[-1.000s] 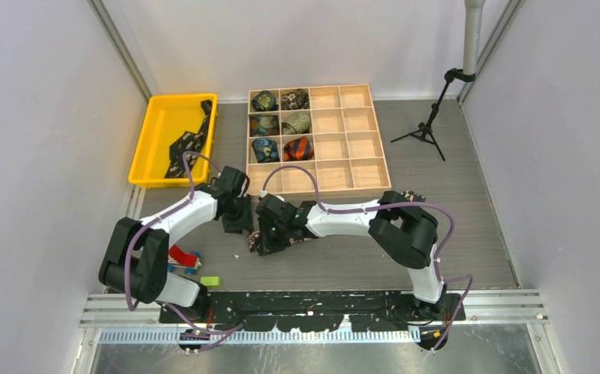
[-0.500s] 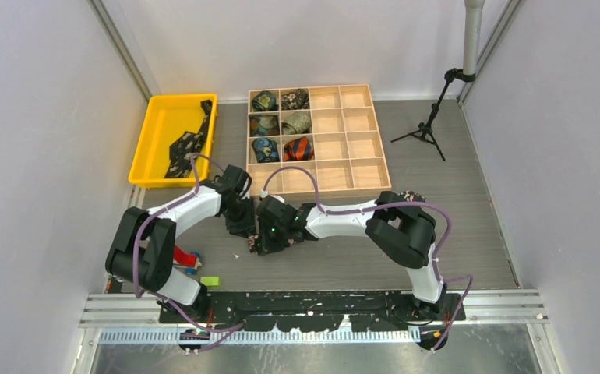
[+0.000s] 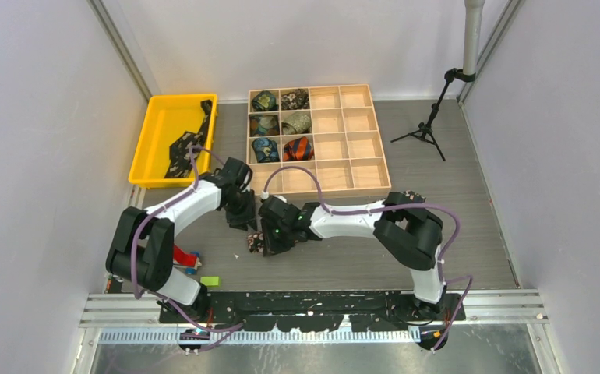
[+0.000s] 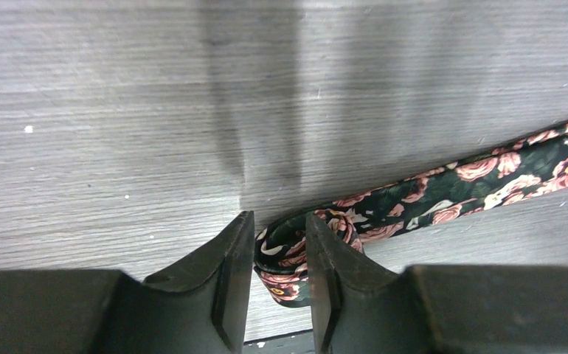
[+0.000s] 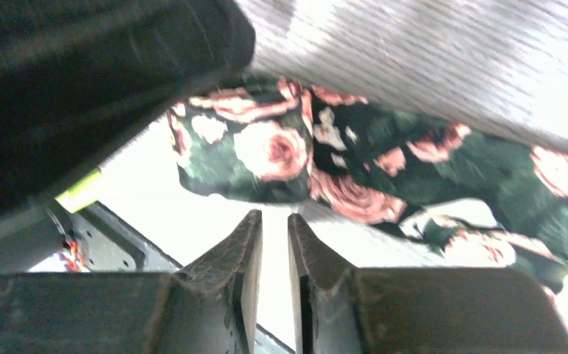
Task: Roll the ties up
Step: Roll the tie at the center of the board.
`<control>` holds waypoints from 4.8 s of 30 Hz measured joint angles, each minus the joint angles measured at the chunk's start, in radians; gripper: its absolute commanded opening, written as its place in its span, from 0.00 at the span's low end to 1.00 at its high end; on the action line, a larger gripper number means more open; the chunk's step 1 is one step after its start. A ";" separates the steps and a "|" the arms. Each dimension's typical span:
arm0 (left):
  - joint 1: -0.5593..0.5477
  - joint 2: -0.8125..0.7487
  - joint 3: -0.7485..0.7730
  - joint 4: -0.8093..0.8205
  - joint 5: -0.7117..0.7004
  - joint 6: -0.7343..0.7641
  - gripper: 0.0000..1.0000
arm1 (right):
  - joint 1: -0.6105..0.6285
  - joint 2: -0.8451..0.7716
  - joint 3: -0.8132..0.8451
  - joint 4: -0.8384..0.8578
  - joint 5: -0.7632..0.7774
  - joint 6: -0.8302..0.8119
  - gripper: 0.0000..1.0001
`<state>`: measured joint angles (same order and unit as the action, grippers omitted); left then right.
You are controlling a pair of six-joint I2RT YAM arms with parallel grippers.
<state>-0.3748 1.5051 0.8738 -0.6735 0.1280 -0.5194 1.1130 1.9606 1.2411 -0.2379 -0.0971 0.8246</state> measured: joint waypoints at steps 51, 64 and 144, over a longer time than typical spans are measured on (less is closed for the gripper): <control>0.004 -0.692 -0.457 0.174 0.029 -0.217 0.59 | -0.128 0.043 0.058 0.035 -0.130 0.019 0.18; 0.004 -0.690 -0.549 0.304 0.029 -0.352 0.60 | -0.132 0.031 -0.006 0.136 -0.142 0.050 0.18; 0.004 -0.541 -0.303 0.024 -0.006 -0.204 0.00 | -0.053 0.052 0.118 -0.028 -0.069 0.058 0.18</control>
<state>-0.3706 0.9646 0.5709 -0.6491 0.1219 -0.7238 1.0603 2.0129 1.3594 -0.2661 -0.1661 0.8822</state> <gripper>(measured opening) 0.196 0.179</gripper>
